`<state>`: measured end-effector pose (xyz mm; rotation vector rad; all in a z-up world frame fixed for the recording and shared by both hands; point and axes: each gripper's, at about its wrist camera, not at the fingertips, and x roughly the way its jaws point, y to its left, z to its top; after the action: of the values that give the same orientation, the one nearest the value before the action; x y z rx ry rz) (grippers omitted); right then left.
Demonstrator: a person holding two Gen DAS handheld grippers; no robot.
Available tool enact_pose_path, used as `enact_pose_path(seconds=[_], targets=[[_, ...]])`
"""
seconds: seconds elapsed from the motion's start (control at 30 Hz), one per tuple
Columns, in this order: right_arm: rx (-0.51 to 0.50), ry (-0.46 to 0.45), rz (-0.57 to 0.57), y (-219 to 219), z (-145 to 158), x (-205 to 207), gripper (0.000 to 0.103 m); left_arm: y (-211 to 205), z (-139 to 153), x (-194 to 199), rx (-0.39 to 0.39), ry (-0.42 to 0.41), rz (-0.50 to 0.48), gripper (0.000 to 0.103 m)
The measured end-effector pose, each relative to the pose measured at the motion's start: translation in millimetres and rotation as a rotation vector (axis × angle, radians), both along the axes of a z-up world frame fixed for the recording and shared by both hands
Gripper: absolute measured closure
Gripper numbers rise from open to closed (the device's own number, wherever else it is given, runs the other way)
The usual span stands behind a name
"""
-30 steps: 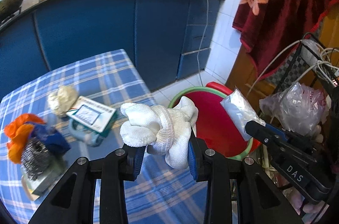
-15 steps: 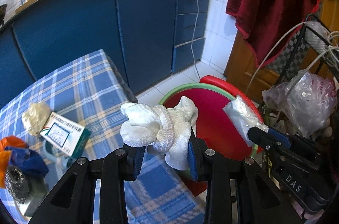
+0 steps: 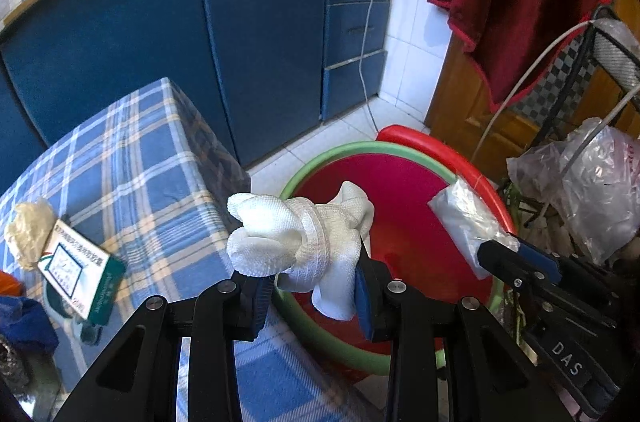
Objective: Collect trash
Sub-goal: 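Open both tools to drop the glove and bag into the bin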
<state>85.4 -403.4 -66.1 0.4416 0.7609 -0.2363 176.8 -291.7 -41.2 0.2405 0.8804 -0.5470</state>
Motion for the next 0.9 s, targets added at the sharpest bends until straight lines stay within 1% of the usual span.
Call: enact_pose_path(seconds=[0.23,0.27,0.33,0.37,0.4,0.5,0.67,0.9], targets=[[0.015,0.017,-0.007,-4.6,-7.3,2.0,0.079,-5.8,-7.9,2.9,0.002,0.028,-0.012,0.064],[0.017,0.016,-0.007,-4.8,-7.5,1.7,0.077,-6.2,-8.1,3.1,0.001,0.031,-0.013,0.062],[0.026,0.014,-0.012,-5.8,-7.5,1.3,0.076,-6.0,-7.5,2.4,0.005,0.031,-0.012,0.056],[0.030,0.012,-0.013,-6.1,-7.3,0.9,0.076,-5.6,-6.7,1.6,0.005,0.028,-0.012,0.055],[0.032,0.010,-0.011,-5.3,-6.7,0.1,0.074,-5.1,-5.8,1.1,0.006,0.025,-0.012,0.052],[0.029,0.006,-0.009,-3.9,-4.4,-0.7,0.070,-2.1,-2.8,0.0,0.009,0.011,-0.002,0.048],[0.028,-0.006,-0.012,-0.4,1.6,-4.4,0.068,7.7,2.8,-3.7,0.008,0.005,0.015,0.048],[0.026,-0.026,-0.002,9.9,13.9,-12.2,0.062,28.3,11.9,-11.1,-0.015,0.004,0.050,0.048]])
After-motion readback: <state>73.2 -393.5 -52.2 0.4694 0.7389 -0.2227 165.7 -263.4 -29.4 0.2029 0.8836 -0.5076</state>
